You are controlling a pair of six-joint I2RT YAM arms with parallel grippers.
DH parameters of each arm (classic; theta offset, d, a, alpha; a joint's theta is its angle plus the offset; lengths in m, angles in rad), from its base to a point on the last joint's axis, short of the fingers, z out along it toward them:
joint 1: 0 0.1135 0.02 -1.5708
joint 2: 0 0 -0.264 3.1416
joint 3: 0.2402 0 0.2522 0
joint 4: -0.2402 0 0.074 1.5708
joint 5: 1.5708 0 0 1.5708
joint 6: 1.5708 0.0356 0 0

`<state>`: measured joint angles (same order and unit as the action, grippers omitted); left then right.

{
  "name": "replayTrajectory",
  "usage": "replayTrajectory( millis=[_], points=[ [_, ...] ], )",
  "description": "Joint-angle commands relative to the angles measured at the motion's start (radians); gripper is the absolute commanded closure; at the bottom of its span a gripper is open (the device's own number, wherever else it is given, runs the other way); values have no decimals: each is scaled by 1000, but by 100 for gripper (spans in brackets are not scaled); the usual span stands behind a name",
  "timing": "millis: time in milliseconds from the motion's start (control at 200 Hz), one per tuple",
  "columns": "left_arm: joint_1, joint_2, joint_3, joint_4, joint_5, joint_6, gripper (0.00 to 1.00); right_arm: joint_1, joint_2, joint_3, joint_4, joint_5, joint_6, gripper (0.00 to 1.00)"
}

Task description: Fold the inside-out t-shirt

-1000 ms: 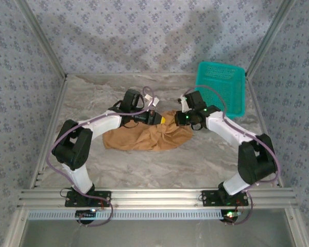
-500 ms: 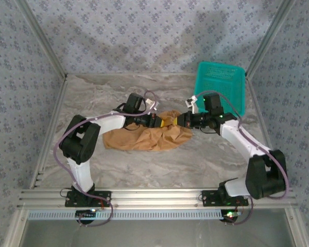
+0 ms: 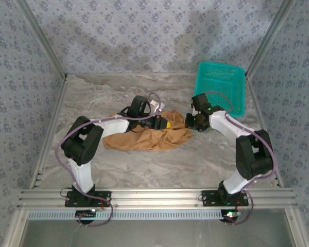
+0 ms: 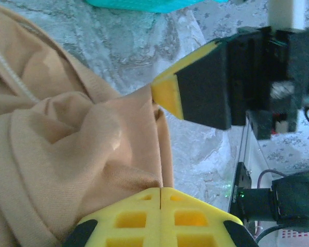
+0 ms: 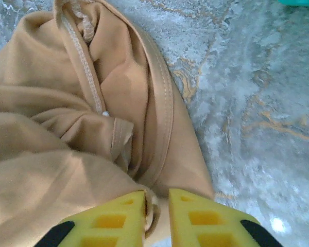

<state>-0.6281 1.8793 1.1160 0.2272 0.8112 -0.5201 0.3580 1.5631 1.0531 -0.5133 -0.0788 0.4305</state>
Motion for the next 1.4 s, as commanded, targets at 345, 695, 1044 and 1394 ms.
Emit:
replayTrajectory(
  millis=[345,695,1044,1394],
  points=[
    [-9,-25,12,75,-1,-47,100,104,-94,-77,139,-113,-39,100],
    [-6,-61,4,51,-16,-32,100,115,87,-70,179,-25,164,42],
    [8,-53,1,47,-23,-32,100,111,54,-47,132,-36,252,100],
    [53,29,-4,200,-63,-167,100,63,-309,-181,542,-361,174,100]
  ],
)
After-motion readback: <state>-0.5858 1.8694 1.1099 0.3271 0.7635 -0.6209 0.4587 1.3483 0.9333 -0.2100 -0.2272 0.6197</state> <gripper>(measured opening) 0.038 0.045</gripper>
